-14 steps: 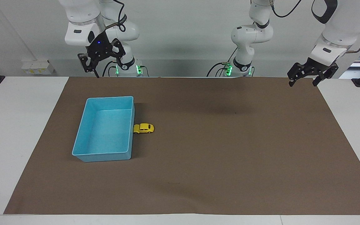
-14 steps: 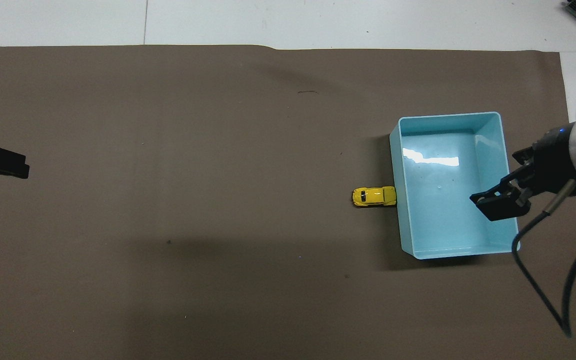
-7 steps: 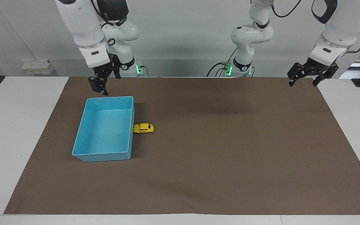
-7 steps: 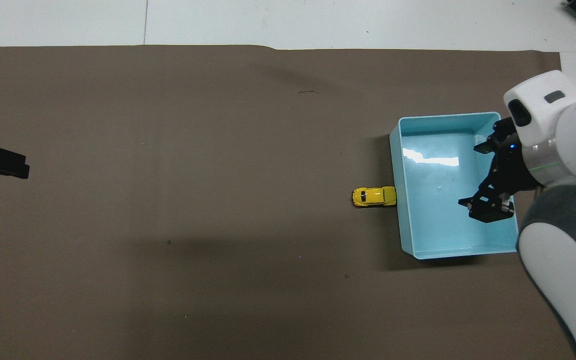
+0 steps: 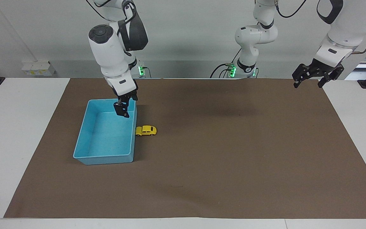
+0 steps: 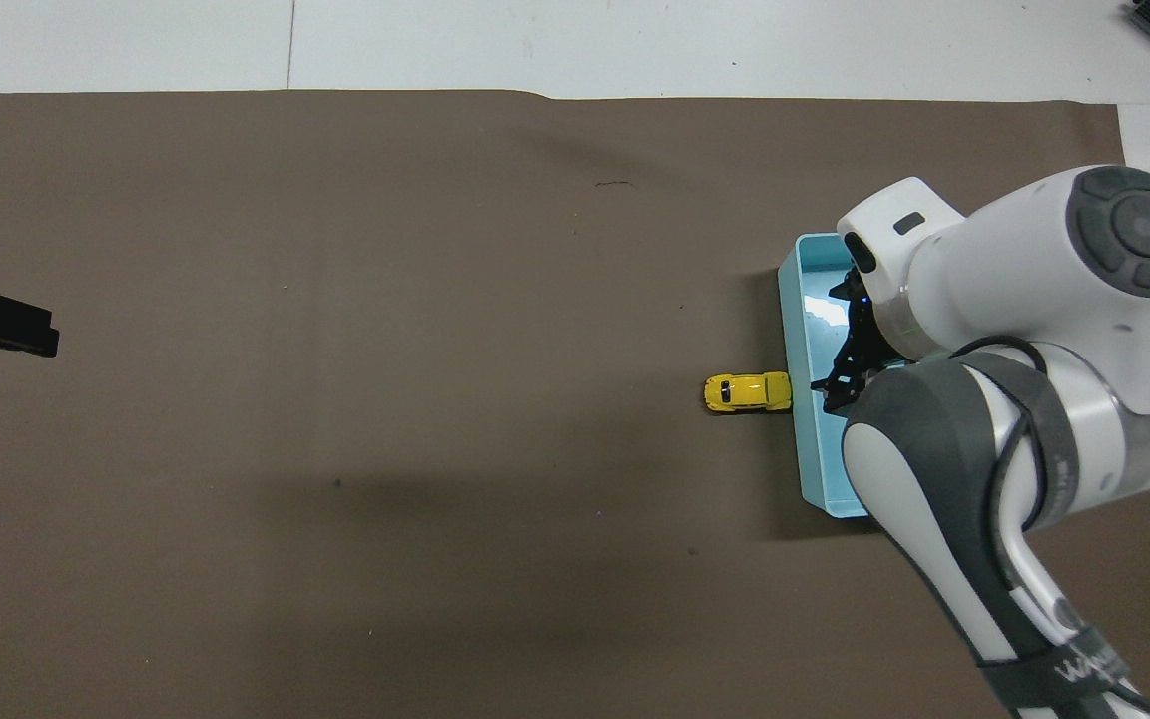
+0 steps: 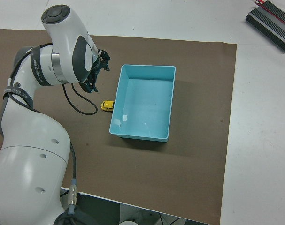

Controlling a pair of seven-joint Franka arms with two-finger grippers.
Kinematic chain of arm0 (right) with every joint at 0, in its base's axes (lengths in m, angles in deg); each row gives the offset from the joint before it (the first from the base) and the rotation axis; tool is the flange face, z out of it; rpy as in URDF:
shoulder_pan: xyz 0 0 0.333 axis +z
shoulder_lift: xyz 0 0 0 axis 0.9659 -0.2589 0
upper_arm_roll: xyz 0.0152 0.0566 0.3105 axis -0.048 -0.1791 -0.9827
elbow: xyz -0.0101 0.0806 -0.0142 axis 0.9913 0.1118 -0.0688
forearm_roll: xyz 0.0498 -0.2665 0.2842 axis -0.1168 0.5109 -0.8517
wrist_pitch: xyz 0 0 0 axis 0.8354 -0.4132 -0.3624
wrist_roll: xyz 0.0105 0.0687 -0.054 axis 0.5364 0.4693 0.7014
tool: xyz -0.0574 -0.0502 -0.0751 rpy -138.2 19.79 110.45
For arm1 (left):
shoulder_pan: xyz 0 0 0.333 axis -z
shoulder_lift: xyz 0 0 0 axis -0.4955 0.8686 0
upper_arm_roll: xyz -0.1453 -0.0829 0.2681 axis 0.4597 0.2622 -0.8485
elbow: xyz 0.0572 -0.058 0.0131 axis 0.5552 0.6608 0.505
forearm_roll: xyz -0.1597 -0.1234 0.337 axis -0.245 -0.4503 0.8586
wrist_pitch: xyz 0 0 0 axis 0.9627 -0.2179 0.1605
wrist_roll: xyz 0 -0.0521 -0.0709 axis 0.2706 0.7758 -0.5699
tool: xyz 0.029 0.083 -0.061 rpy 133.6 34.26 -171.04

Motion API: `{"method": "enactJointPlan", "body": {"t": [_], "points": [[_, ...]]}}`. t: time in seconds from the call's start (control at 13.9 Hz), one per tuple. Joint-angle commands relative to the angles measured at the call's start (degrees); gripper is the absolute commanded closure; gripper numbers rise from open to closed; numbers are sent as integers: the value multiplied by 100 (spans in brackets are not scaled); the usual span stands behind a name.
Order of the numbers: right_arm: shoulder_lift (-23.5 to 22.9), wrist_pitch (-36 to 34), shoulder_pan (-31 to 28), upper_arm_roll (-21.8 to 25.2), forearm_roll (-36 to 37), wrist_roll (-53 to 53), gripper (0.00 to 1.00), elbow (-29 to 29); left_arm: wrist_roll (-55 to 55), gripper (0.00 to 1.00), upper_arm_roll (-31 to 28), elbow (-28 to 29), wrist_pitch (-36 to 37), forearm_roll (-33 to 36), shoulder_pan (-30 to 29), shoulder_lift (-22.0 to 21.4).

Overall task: Wind up and store yellow beetle car
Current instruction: 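Reach the right gripper over the blue bin toward the car, then grasp the yellow car beside the bin with the right gripper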

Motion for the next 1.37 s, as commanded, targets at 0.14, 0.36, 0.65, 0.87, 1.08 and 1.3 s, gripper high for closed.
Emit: {"method": "enactJointPlan", "body": {"t": [0.14,0.36,0.65,0.87,1.08,1.3], "points": [[-144,715,68,6,203,339,0,-573,38,0,-24,-106,116,-66,2,42],[-189,1164,217,6,203,225,0,-942,38,0,-24,-106,116,-66,2,42],[-215,1619,330,6,238,233,0,-1372,38,0,-24,-106,116,-66,2,42],[-373,1990,375,6,238,225,0,-1532,38,0,-24,-106,116,-66,2,42],[-619,2436,384,6,361,225,0,-1733,38,0,-24,-106,116,-66,2,42],[-628,2632,375,6,362,233,0,-1892,38,0,-24,-106,116,-66,2,42]]}}
